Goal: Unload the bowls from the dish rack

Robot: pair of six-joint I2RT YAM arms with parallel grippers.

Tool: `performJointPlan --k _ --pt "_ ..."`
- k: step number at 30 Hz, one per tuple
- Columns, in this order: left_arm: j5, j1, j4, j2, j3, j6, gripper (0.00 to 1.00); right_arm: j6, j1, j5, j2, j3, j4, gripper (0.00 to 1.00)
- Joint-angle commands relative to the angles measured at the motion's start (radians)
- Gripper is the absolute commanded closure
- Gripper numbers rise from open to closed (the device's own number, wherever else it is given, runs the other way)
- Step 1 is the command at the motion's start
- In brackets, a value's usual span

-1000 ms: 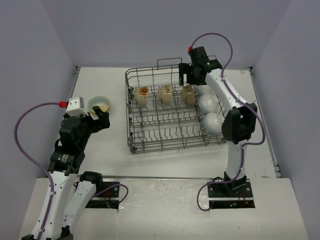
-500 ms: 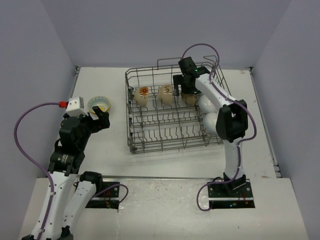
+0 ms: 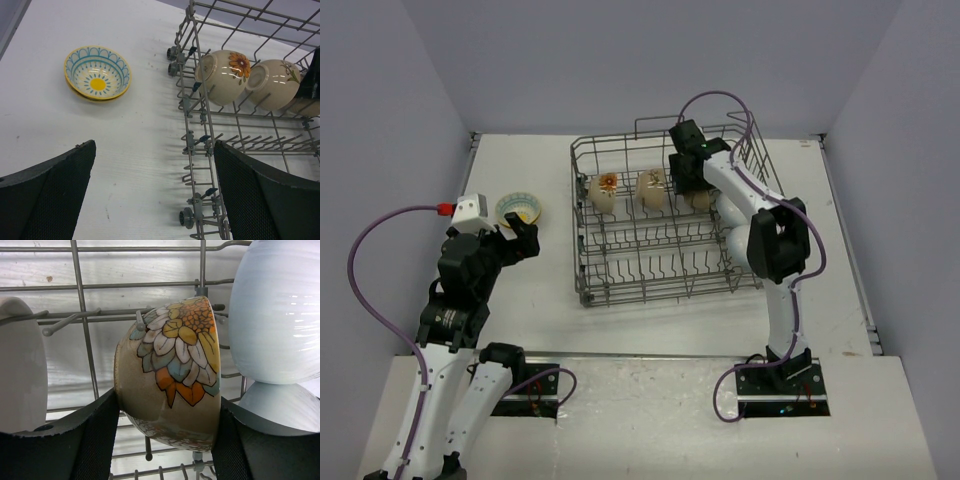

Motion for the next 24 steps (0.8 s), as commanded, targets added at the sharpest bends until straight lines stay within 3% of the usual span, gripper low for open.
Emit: performJointPlan --k 1,11,24 --pt "0.007 -0.005 0.046 -0.008 -0.003 0.032 0.00 -0.001 0.003 0.064 -0.043 -0.008 0.029 0.48" --pt "0.007 -0.005 0.046 -0.011 -0.003 0.032 0.00 0.016 0.002 -0.026 -0.125 -0.027 0.074 0.70" --pt "0.004 -0.005 0.045 -0.020 -0.005 0.032 0.00 0.073 -0.026 -0.222 -0.200 -0.018 0.110 0.82"
